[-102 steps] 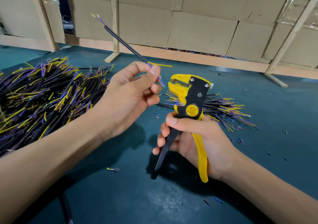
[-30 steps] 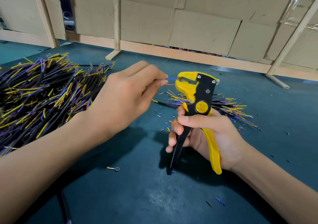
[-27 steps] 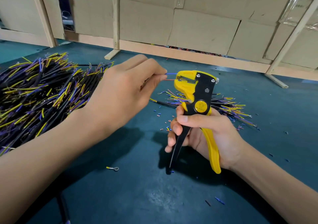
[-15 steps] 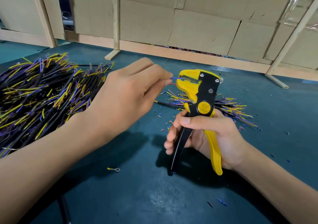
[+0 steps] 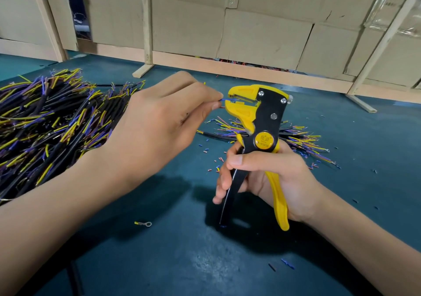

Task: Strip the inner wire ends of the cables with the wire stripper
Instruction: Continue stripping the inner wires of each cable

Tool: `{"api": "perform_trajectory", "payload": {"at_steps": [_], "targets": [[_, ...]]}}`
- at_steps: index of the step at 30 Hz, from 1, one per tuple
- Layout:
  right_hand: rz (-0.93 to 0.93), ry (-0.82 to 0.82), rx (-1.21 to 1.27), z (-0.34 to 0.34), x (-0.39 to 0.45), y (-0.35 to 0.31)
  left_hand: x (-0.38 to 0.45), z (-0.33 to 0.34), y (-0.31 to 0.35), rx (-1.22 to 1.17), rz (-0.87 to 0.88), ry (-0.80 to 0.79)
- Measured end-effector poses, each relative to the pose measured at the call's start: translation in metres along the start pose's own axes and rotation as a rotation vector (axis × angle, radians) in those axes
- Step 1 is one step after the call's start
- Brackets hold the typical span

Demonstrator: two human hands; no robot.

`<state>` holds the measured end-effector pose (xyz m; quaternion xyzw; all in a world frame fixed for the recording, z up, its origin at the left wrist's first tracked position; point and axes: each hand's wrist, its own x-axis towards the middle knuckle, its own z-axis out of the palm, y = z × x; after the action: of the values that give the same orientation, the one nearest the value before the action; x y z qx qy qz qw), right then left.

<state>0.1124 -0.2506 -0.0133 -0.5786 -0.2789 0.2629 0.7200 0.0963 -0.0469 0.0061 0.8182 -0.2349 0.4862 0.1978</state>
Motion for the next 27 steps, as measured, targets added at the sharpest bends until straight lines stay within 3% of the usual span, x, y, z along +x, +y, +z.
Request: {"api": "perform_trajectory", "payload": {"at_steps": [27], "targets": [[-0.066, 0.013, -0.030, 0.0035, 0.0045, 0.0039, 0.0028, -0.0053, 0.0069, 0.011, 0.011, 0.053]]}}
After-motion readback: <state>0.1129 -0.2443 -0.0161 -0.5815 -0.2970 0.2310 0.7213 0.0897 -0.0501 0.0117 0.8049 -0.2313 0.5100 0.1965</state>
